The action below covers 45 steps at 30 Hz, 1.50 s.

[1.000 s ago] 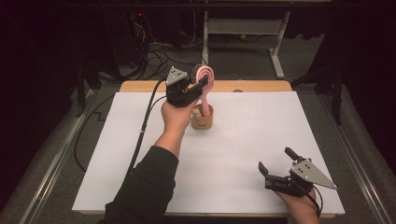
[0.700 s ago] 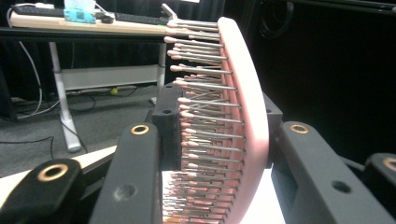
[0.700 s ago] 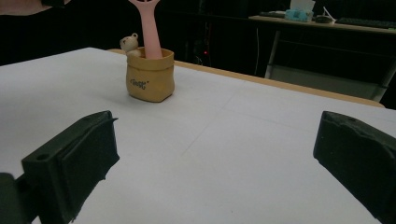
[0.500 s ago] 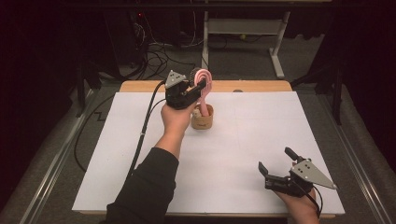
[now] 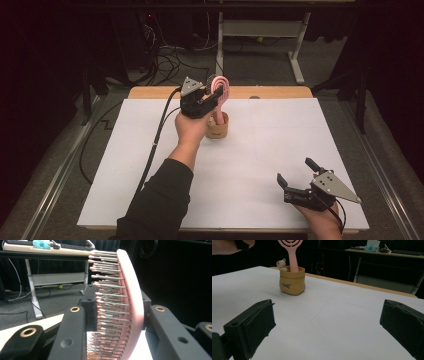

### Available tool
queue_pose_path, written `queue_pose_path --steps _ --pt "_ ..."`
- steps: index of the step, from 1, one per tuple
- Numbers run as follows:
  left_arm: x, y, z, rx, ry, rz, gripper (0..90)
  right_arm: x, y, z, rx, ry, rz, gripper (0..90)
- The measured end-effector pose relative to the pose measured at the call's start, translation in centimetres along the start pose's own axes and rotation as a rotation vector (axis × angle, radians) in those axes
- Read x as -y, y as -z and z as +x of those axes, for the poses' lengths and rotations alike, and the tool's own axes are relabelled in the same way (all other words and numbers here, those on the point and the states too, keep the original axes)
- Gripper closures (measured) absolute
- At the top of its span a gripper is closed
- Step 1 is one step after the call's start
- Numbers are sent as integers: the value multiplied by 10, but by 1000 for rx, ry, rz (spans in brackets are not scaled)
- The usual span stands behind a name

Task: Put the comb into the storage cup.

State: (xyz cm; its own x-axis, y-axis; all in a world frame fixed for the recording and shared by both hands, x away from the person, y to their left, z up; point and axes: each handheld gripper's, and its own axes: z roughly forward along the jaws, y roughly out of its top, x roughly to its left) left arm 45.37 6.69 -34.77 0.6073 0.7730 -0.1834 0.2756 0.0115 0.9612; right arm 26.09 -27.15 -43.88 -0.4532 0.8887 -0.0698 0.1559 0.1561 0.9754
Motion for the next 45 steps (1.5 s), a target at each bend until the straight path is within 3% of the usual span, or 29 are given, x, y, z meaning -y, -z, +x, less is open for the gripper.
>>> queue_pose_path --steps 34,45 --pt "11 -11 0 21 1 46 626 0 1 0 0 -3 -3 4" --pt "9 -9 6 8 2 62 606 0 1 0 10 -3 -1 4"
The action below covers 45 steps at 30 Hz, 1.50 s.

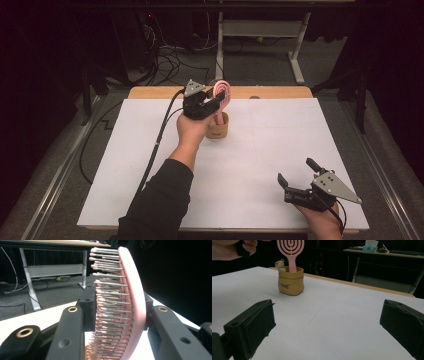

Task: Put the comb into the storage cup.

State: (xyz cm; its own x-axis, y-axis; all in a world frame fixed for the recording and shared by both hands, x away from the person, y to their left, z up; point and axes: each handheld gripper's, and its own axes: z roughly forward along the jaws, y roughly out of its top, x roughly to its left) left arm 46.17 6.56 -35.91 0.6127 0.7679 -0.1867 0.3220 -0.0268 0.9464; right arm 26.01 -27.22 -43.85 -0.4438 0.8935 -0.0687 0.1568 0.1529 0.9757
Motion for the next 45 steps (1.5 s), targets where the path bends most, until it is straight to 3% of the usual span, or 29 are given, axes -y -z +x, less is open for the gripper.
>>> queue_pose_path --steps 3,5,16,17,31,33,40,41,45 --pt "0 0 1 -3 -6 5 604 0 0 0 -1 0 2 4" --pt "0 0 2 -5 3 9 537 0 0 0 0 0 3 4" --pt "0 1 4 -20 -18 24 532 0 0 1 -1 0 2 4" --pt "0 2 4 -23 -14 24 483 0 0 1 0 0 3 4" --pt "1 3 6 -51 -62 38 480 0 -1 1 -1 -1 3 4" --pt "0 3 7 -62 -54 41 419 0 -1 1 0 0 3 5" --pt "0 4 9 -68 -58 46 416 0 -1 1 -2 -1 4 4" --pt "0 3 10 -75 -55 53 366 0 -1 1 -1 0 4 5" --pt "3 3 11 -92 -53 64 310 1 -1 1 -3 0 5 5"
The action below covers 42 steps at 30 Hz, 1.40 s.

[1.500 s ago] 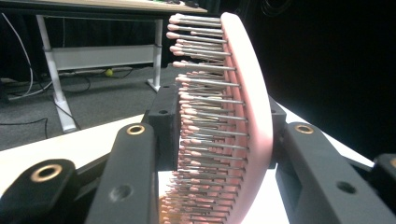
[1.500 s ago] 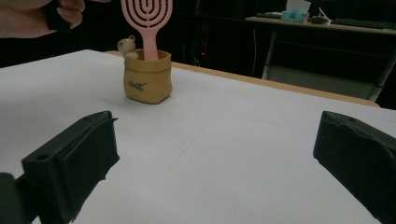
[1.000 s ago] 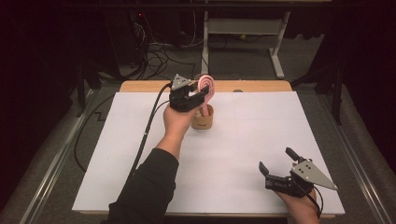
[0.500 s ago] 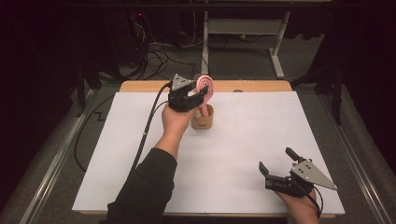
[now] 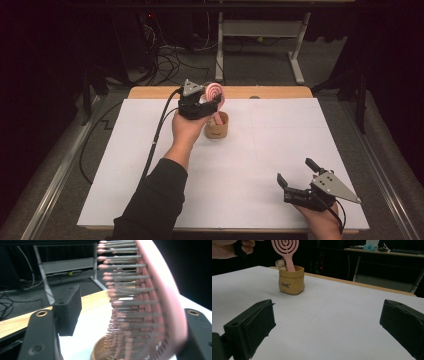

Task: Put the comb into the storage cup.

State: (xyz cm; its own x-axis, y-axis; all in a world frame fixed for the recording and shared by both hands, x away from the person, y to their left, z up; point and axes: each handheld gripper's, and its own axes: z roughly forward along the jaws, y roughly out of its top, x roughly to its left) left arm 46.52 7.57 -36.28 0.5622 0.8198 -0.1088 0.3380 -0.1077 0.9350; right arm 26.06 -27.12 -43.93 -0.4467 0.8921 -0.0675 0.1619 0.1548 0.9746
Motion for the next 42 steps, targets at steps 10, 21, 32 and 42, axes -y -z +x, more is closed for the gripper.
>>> queue_pose_path --steps 10,21,32,42 --pt "6 1 4 27 34 12 144 0 0 0 -1 1 1 5" --pt "9 3 0 63 34 38 16 0 -1 1 -1 3 1 5" --pt "10 11 -5 77 14 24 0 -1 0 3 0 8 0 5" --pt "12 19 -6 75 7 26 0 -1 -1 4 0 13 3 5"
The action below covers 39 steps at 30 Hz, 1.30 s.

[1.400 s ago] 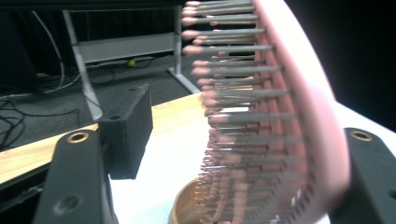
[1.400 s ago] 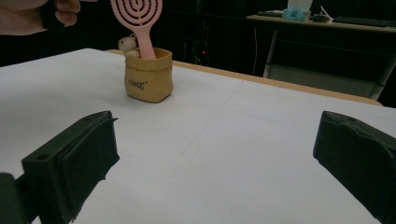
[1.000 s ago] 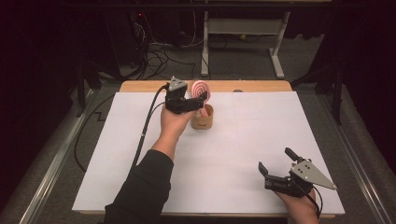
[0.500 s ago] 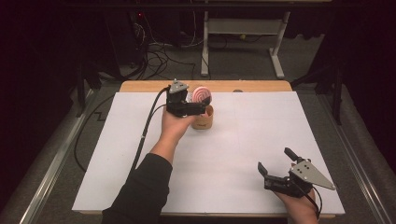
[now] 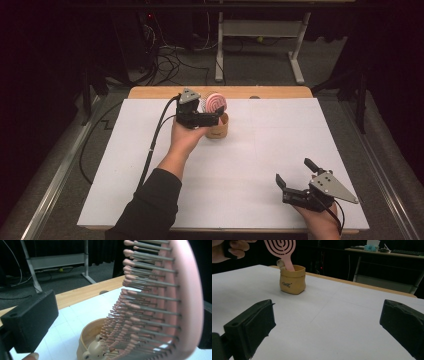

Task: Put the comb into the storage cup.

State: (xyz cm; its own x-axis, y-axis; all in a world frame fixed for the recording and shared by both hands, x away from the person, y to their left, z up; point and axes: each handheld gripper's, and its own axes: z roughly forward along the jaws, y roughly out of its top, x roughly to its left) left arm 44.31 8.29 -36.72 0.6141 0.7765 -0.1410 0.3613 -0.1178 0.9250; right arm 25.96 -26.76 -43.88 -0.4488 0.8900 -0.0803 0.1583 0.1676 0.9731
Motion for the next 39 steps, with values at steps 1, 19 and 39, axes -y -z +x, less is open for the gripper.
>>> queue_pose_path --steps 1,19,39 --pt "0 1 0 -3 5 4 0 0 0 0 0 0 -1 4" --pt "17 17 1 23 -6 9 0 1 -1 1 -1 8 7 5" --pt "65 43 17 22 23 42 0 2 -1 2 1 13 13 5"
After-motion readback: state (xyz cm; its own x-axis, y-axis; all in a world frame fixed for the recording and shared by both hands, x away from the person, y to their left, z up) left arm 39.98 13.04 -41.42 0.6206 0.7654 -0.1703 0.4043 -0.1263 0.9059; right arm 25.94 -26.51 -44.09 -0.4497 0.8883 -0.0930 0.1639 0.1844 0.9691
